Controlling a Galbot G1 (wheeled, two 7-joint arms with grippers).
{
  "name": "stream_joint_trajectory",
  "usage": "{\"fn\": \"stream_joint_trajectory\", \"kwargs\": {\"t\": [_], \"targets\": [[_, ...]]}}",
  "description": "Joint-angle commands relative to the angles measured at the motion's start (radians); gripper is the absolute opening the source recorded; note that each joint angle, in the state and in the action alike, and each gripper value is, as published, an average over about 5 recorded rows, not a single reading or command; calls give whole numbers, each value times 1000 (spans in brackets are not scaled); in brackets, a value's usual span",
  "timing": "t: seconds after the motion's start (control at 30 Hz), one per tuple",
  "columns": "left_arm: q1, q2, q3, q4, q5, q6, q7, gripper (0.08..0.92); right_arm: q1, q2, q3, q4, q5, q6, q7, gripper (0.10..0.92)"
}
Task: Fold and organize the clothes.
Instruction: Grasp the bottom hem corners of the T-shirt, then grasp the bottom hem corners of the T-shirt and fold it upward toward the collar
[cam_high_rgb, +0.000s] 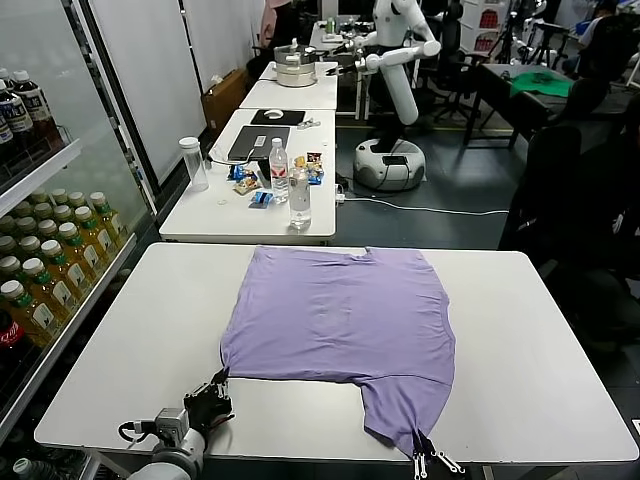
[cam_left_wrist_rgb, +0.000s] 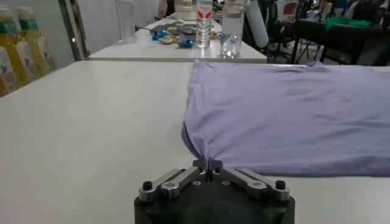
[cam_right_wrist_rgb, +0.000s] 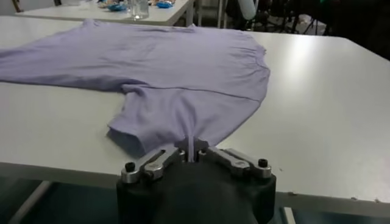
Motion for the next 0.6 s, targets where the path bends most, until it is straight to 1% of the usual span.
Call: {"fn": "stream_joint_trajectory", "kwargs": {"t": [0.03, 0.2, 0.33, 0.43, 0.6], "targets": [[19, 3, -4, -88, -20, -69, -2, 95, -3, -11, 25, 71, 21, 13, -16, 110], [29, 21, -7, -159, -20, -88, 5, 95, 32, -52, 97, 161, 75, 11, -15, 110], [8, 37, 0, -165, -21, -90, 12, 95, 102, -86, 149, 185, 137, -8, -7, 110], [-20, 49, 12, -138, -21, -93, 16, 95, 179, -117, 169, 156, 169, -24, -1, 110], [-92, 69, 39, -47, -20, -100, 22, 95, 316, -185, 156, 35, 198, -39, 14, 110]]}}
